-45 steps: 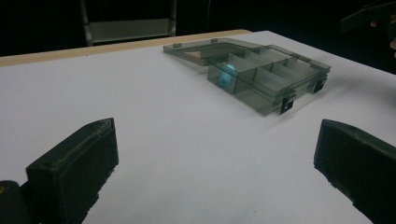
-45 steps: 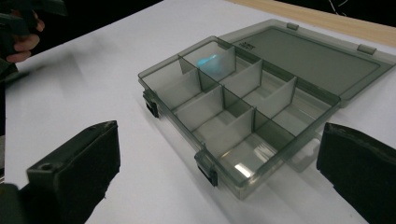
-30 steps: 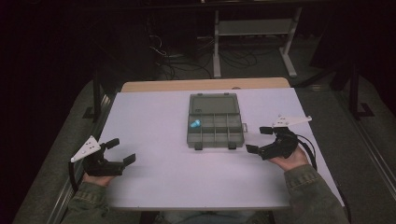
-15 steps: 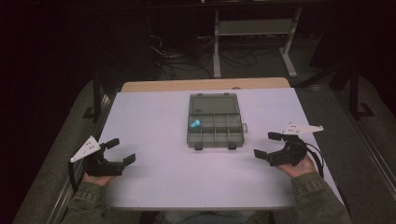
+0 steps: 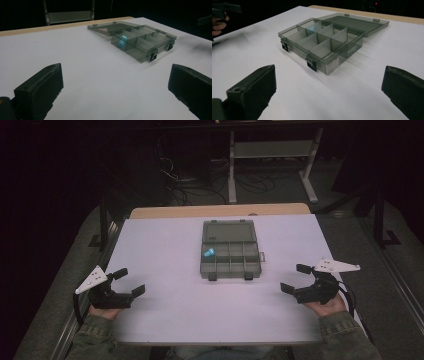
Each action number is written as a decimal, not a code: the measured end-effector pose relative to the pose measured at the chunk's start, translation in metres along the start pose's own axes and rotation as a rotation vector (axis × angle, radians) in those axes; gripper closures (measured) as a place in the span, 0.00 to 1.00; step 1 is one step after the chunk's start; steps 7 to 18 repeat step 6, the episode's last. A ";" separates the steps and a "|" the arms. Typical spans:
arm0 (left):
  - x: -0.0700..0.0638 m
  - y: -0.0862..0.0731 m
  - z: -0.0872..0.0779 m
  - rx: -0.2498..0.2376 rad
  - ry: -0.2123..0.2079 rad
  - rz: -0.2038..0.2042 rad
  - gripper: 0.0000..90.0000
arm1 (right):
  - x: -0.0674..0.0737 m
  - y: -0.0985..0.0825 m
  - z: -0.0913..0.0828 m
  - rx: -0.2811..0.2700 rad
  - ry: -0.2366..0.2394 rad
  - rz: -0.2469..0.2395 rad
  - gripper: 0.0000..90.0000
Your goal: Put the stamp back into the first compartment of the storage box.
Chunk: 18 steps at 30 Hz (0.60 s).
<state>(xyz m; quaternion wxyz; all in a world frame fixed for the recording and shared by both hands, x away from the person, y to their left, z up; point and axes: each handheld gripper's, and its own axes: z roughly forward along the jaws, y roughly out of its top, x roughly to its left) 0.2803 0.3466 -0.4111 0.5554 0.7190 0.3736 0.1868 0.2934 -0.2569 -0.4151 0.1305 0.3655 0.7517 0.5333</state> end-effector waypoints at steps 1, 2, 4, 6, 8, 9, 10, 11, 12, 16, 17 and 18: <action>0.000 0.000 0.000 0.000 0.000 0.000 0.00 | 0.000 -0.001 -0.001 -0.003 -0.002 -0.003 0.00; 0.000 0.000 0.000 0.001 0.000 0.001 0.00 | 0.000 -0.001 -0.001 -0.012 -0.002 -0.002 0.00; 0.000 0.000 0.000 0.000 -0.001 0.001 0.00 | 0.001 -0.003 -0.002 -0.019 -0.007 -0.006 0.00; 0.000 0.000 0.000 -0.005 -0.003 -0.001 0.00 | 0.003 -0.004 -0.002 -0.027 -0.009 -0.007 0.00; 0.000 0.000 0.000 -0.005 -0.003 -0.001 0.00 | 0.003 -0.004 -0.002 -0.027 -0.009 -0.007 0.00; 0.000 0.000 0.000 -0.005 -0.003 -0.001 0.00 | 0.003 -0.004 -0.002 -0.027 -0.009 -0.007 0.00; 0.000 0.000 0.000 -0.005 -0.003 -0.001 0.00 | 0.003 -0.004 -0.002 -0.027 -0.009 -0.007 0.00; 0.000 0.000 0.000 -0.005 -0.003 -0.001 0.00 | 0.003 -0.004 -0.002 -0.027 -0.009 -0.007 0.00; 0.000 0.000 0.000 -0.005 -0.003 -0.001 0.00 | 0.003 -0.004 -0.002 -0.027 -0.009 -0.007 0.00; 0.000 0.000 0.000 -0.005 -0.003 -0.001 0.00 | 0.003 -0.004 -0.002 -0.027 -0.009 -0.007 0.00; 0.000 0.000 0.000 -0.005 -0.003 -0.001 0.00 | 0.003 -0.004 -0.002 -0.027 -0.009 -0.007 0.00; 0.000 0.000 0.000 -0.005 -0.003 -0.001 0.00 | 0.003 -0.004 -0.002 -0.027 -0.009 -0.007 0.00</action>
